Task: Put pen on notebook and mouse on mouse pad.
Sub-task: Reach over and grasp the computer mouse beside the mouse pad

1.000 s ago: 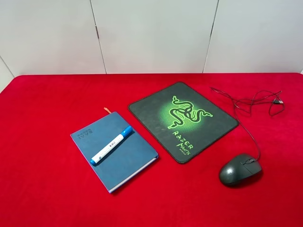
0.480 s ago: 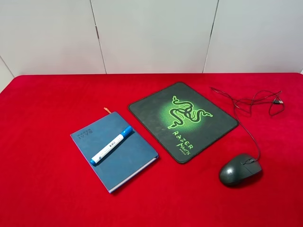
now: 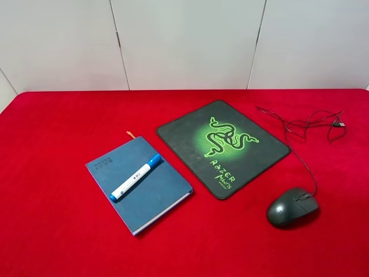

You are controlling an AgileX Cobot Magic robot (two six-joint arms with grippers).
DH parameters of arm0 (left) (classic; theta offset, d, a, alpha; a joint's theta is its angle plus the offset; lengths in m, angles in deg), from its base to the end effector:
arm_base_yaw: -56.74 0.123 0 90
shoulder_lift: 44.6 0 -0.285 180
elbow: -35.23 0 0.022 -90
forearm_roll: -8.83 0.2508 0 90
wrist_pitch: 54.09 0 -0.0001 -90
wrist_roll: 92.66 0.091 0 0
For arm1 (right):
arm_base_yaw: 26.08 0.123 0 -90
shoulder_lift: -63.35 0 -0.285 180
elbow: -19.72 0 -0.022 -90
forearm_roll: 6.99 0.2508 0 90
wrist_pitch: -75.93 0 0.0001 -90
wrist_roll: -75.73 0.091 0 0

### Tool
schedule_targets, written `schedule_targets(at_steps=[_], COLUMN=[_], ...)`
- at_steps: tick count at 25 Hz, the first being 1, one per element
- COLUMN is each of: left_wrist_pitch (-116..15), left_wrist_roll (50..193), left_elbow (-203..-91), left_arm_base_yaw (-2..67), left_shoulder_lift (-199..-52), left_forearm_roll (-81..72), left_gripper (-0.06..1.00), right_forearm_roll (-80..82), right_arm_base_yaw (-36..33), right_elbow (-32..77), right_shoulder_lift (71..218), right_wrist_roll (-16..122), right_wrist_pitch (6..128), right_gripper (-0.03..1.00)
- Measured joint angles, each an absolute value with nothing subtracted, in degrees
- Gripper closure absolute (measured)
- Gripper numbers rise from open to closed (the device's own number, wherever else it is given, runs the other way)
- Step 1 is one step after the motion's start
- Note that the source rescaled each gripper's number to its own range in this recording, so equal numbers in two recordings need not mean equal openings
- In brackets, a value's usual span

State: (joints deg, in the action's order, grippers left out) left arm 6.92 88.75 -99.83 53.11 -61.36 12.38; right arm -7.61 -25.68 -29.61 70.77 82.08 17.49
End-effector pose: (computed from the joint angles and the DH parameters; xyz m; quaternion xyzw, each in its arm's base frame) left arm 0.0142 0.0040 0.2943 0.0388 0.8763 0.0217 0.4797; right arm -0.0026 -0.0009 0.2769 0.0439 0.8431 0.0261 0.5353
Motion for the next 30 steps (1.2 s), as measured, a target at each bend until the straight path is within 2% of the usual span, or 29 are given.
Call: schedule_targets(at_steps=[9,30], left_wrist_pitch=[6.32,6.26], left_wrist_roll=[89.53,90.14], left_elbow=[-95.54,-95.54], left_arm_base_yaw=[55.63,55.63], left_shoulder_lift=[-52.27,-52.21], left_forearm_roll=[8.83,8.31], left_gripper=[-0.05,-0.05], right_forearm_roll=[-7.61,-7.61], right_arm_base_yaw=[-25.68,-25.68], right_elbow=[-29.61,-29.61], right_shoulder_lift=[70.77,70.77], right_wrist_roll=[82.08,82.08], right_wrist_pitch=[17.49,17.49], right_gripper=[-0.03,-0.03])
